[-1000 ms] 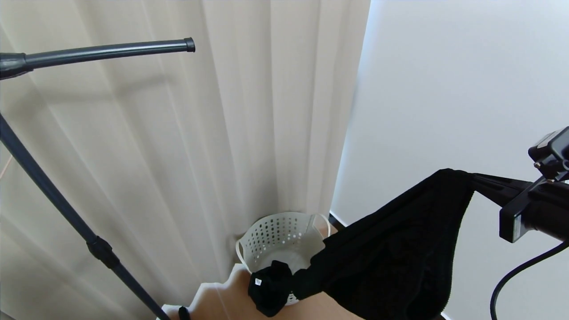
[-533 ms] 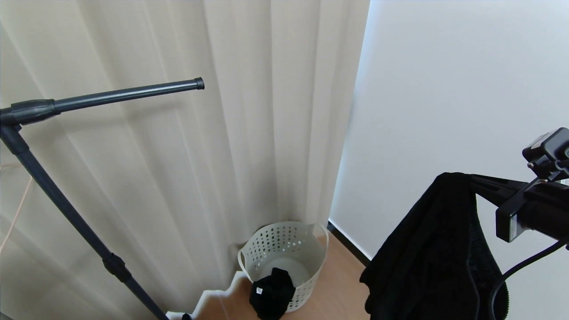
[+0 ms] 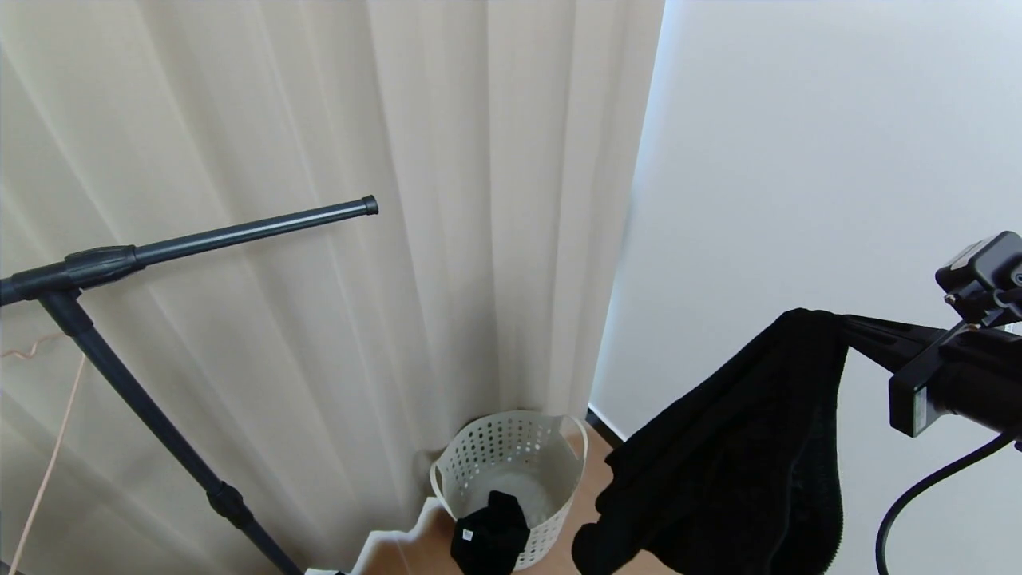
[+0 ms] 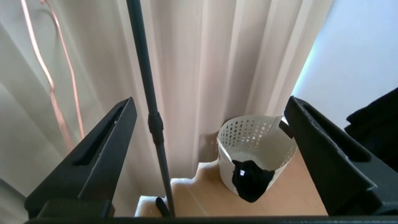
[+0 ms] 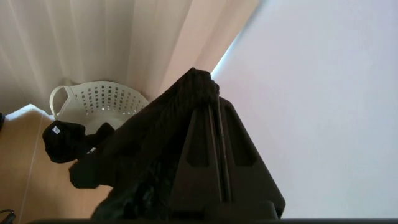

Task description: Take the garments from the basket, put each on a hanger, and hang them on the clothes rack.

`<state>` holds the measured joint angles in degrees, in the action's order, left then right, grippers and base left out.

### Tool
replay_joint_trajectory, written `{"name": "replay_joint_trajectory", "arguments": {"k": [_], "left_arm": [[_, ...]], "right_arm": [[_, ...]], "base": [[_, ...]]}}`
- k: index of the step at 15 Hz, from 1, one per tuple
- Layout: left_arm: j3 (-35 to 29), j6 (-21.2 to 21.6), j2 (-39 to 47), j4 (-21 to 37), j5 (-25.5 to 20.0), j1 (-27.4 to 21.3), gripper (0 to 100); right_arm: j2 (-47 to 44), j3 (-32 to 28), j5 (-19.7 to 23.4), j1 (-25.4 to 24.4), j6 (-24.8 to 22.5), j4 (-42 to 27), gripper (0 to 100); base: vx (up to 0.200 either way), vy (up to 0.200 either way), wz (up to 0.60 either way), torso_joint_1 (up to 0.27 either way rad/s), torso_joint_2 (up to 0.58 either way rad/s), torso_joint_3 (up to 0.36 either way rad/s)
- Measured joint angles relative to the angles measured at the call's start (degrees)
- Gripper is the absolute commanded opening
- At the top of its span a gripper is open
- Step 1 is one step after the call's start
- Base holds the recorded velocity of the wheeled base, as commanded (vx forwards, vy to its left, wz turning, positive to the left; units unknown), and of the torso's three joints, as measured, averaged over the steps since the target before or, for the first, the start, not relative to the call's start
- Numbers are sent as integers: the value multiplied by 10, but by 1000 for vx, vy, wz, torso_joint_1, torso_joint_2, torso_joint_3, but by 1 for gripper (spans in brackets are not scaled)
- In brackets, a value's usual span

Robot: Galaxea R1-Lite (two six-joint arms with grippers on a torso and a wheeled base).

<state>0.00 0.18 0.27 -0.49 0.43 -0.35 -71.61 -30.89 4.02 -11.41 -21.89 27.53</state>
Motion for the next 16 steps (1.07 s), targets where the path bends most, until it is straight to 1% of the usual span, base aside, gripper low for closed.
{"name": "replay_joint_trajectory", "arguments": {"k": [5, 14, 16], "left_arm": [[0, -2, 0, 0, 1, 0, 100], [0, -2, 0, 0, 0, 0, 100], [0, -2, 0, 0, 0, 0, 100]], "right_arm": [[1, 0, 0, 0, 0, 0, 0], [2, 4, -2, 0, -2, 0, 0], [6, 6, -1, 0, -2, 0, 0]], "base": [[0, 0, 0, 150, -337, -176], [0, 0, 0, 4, -8, -4], [0, 0, 600, 5, 0, 2]]}}
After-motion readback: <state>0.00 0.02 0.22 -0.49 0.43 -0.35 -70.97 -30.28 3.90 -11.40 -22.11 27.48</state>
